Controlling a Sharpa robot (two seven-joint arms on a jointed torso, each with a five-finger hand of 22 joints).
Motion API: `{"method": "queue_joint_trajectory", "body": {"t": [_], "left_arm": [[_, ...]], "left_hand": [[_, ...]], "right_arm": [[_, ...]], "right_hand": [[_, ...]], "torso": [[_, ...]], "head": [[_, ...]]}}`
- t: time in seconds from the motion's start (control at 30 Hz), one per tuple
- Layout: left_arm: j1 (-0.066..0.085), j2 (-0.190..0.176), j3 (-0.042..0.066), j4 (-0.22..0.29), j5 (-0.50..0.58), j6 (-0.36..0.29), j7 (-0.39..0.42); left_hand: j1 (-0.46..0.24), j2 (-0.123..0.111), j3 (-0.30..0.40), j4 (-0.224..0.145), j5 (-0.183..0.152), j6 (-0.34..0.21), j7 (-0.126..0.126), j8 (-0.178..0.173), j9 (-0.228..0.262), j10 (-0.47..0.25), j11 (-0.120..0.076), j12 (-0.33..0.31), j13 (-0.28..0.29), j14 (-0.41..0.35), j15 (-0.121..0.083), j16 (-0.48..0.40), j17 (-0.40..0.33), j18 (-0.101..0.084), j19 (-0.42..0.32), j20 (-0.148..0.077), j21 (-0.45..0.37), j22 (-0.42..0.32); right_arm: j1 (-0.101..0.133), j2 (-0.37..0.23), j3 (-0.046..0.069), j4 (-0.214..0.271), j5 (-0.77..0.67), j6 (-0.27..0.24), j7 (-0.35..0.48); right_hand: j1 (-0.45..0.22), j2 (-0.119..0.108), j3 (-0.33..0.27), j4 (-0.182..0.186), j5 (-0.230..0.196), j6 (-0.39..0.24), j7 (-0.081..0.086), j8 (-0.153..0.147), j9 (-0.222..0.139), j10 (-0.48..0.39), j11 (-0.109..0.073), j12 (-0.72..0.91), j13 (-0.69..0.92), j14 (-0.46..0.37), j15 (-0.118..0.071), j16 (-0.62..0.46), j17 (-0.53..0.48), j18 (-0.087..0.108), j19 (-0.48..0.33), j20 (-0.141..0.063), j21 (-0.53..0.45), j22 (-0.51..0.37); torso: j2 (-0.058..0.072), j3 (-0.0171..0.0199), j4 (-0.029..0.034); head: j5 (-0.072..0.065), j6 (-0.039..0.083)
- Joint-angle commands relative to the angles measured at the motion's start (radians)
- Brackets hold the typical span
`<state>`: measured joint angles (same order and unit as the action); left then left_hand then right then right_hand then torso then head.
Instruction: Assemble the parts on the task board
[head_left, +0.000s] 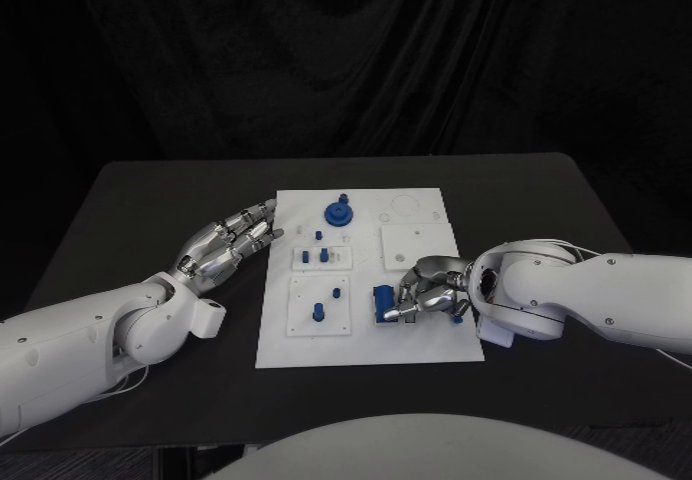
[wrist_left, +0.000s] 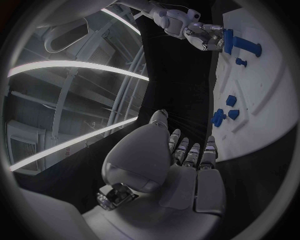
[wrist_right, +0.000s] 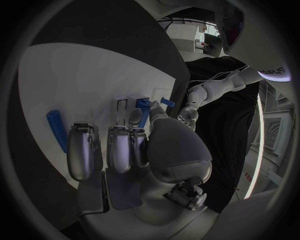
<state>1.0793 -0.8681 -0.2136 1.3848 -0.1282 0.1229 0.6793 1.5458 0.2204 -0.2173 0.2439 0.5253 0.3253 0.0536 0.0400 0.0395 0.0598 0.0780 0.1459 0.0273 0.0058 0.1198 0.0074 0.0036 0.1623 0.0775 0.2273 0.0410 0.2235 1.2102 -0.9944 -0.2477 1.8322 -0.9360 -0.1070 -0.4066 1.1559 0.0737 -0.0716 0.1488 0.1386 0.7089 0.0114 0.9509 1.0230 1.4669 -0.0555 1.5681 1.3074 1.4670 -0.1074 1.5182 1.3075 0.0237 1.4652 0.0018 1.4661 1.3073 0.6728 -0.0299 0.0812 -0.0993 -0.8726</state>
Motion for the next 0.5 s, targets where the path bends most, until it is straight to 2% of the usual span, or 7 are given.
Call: {"method": "queue_joint_trajectory", "body": {"t": [0.03, 0.07, 0.37, 0.5], "left_arm": [[-0.001, 0.002, 0.001, 0.002, 0.005, 0.014, 0.025], [-0.001, 0.002, 0.001, 0.002, 0.005, 0.014, 0.024], [-0.002, 0.001, 0.001, 0.003, 0.005, 0.017, 0.022], [-0.002, -0.001, 0.001, 0.005, 0.005, 0.016, 0.021]], "left_hand": [[0.008, 0.0, -0.001, -0.006, 0.007, -0.001, 0.005, -0.001, 0.0, -0.006, -0.002, -0.005, -0.001, 0.0, 0.007, -0.003, -0.001, 0.014, 0.001, 0.007, 0.006, -0.001], [0.008, 0.0, -0.001, -0.006, 0.007, -0.001, 0.005, -0.001, 0.0, -0.006, -0.002, -0.005, -0.001, 0.0, 0.007, -0.003, -0.001, 0.014, 0.001, 0.007, 0.006, -0.001], [0.008, 0.0, -0.001, -0.006, 0.007, -0.001, 0.005, -0.001, 0.0, -0.006, -0.002, -0.005, -0.001, 0.0, 0.007, -0.003, -0.001, 0.014, 0.001, 0.007, 0.006, -0.001], [0.008, 0.0, -0.001, -0.006, 0.007, -0.001, 0.005, -0.001, 0.0, -0.006, -0.002, -0.005, -0.001, 0.0, 0.007, -0.003, -0.001, 0.014, 0.001, 0.007, 0.006, -0.001]], "right_arm": [[-0.003, 0.0, 0.0, 0.0, -0.005, -0.017, -0.013], [-0.003, 0.001, 0.0, 0.0, -0.005, -0.02, -0.013], [-0.003, 0.001, 0.0, 0.006, -0.005, -0.033, -0.004], [-0.002, -0.018, 0.0, 0.028, -0.005, -0.058, 0.014]], "right_hand": [[0.004, 0.004, -0.005, -0.002, -0.015, 0.001, -0.006, 0.006, 0.003, 0.104, -0.005, 0.003, 0.263, 0.083, -0.009, 0.006, 0.151, 0.005, 0.062, -0.005, 0.002, 0.226], [0.004, 0.006, -0.008, -0.001, -0.028, 0.002, -0.007, 0.009, 0.006, 0.104, -0.006, 0.003, 0.263, 0.083, -0.01, 0.006, 0.151, 0.005, 0.062, -0.006, 0.002, 0.226], [0.005, 0.006, -0.016, 0.0, -0.053, 0.006, -0.009, 0.017, 0.012, 0.104, -0.008, 0.003, 0.263, 0.083, -0.011, 0.006, 0.151, 0.004, 0.062, -0.007, 0.002, 0.226], [-0.024, -0.008, -0.047, 0.023, -0.08, 0.0, -0.01, 0.018, 0.017, 0.104, -0.009, 0.003, 0.263, 0.082, -0.012, 0.005, 0.149, 0.005, 0.061, -0.009, 0.0, 0.225]], "torso": [[0.0, -0.0003, 0.0002], [0.0, -0.0003, 0.0], [-0.001, -0.0002, -0.0012], [-0.001, -0.0002, -0.0002]], "head": [[-0.001, 0.0], [-0.001, 0.0], [0.002, 0.0], [0.004, 0.0]]}}
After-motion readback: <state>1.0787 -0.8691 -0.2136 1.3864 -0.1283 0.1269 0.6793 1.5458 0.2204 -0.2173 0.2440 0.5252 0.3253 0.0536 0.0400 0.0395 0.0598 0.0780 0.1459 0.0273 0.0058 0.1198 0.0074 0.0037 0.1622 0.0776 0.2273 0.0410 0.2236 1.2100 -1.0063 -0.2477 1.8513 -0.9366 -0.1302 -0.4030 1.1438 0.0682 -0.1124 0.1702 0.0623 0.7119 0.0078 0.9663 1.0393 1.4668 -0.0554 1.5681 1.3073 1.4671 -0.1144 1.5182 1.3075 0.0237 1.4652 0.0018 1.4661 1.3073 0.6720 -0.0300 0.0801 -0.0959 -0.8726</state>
